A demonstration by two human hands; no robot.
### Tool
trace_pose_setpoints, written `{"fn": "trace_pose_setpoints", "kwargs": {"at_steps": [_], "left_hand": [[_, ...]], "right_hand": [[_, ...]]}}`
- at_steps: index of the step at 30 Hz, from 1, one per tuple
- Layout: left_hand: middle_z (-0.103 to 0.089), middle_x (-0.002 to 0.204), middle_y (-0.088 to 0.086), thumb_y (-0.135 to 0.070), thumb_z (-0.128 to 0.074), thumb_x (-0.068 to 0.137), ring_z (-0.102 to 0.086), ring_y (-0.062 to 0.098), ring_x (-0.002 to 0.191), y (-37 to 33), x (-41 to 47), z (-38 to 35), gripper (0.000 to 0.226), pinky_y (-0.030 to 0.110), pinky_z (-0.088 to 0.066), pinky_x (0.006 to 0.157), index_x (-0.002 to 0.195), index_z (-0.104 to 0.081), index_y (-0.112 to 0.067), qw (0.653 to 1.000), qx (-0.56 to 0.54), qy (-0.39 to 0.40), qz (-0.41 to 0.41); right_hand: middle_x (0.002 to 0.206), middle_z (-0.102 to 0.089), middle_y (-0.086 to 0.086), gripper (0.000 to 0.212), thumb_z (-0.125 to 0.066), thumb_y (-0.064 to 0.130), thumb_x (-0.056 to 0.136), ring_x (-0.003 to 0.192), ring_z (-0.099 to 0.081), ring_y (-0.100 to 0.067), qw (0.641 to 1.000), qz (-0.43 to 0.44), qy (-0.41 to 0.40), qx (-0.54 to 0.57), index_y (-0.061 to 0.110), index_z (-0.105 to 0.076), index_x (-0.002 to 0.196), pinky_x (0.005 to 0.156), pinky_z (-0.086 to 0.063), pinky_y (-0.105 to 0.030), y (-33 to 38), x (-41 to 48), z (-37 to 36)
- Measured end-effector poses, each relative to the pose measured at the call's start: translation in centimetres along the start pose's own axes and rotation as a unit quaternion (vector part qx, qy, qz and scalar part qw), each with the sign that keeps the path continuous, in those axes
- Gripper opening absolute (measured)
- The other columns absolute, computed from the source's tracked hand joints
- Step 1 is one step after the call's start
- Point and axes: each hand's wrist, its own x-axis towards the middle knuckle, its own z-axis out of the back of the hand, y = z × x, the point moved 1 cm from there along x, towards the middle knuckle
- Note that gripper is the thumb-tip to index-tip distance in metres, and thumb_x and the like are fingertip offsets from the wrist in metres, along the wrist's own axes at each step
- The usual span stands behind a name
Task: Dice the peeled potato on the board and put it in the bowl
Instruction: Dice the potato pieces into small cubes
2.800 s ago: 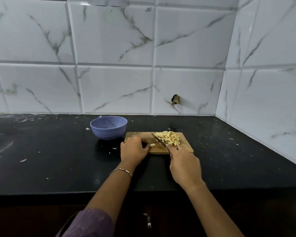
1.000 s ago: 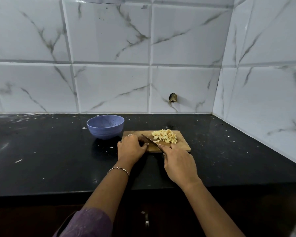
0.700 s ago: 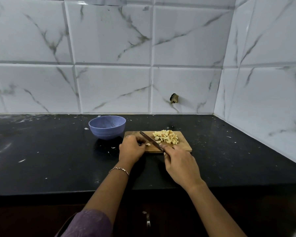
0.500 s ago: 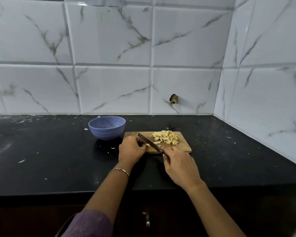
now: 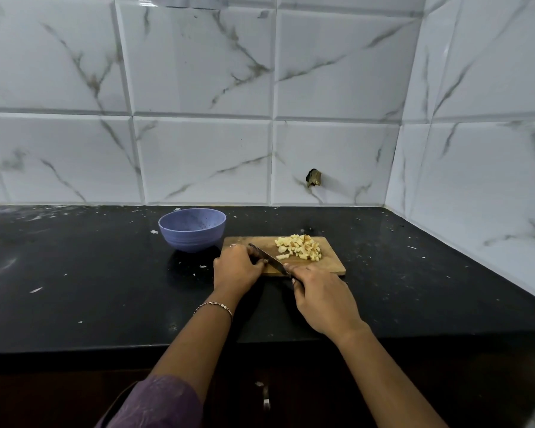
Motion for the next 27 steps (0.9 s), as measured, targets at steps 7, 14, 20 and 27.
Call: {"fn": "trace_pose_setpoints", "kwargs": {"at_steps": [7,14,20,27], "left_hand": [[-0.072,0.1,-0.004,-0.037,-0.067,0.088,-0.063,0.017,0.102,-0.02,-0.04,-0.03,0.016,0.04,-0.047,0.097,0.099,-0.075,-0.029,1.0,0.008,-0.002,0.001],[-0.071,0.099,-0.003,-0.038,-0.065,0.088,-0.064,0.019,0.101,-0.03,-0.07,-0.09,0.019,0.038,-0.048,0.093,0.099,-0.074,-0.026,1.0,0.026,-0.013,0.0],[-0.071,0.098,-0.006,-0.042,-0.069,0.086,-0.064,0.016,0.098,0.05,0.01,-0.21,0.015,0.04,-0.049,0.092,0.094,-0.074,-0.03,1.0,0.019,-0.012,-0.009],[-0.07,0.098,-0.002,-0.041,-0.067,0.088,-0.062,0.02,0.1,0.06,-0.17,-0.17,0.017,0.038,-0.047,0.09,0.094,-0.072,-0.025,0.999,0.03,-0.023,-0.018]], "right_hand": [[0.105,-0.058,0.011,0.038,-0.047,0.03,0.102,0.084,-0.058,-0.007,0.999,0.006,-0.011,-0.032,0.038,-0.05,0.139,0.071,-0.05,-0.023,0.34,-0.18,0.0],[0.103,-0.054,0.011,0.038,-0.047,0.029,0.102,0.078,-0.057,-0.008,0.998,0.011,-0.012,-0.055,0.039,-0.05,0.139,0.066,-0.049,-0.023,0.39,-0.11,0.06],[0.103,-0.055,0.011,0.04,-0.048,0.025,0.101,0.077,-0.056,-0.007,0.997,-0.011,-0.02,-0.068,0.038,-0.051,0.139,0.063,-0.045,-0.022,0.31,-0.11,0.01],[0.108,-0.058,0.009,0.042,-0.05,0.023,0.1,0.08,-0.059,-0.008,0.996,-0.043,-0.037,-0.071,0.037,-0.05,0.14,0.063,-0.046,-0.022,0.17,-0.17,0.01]]}}
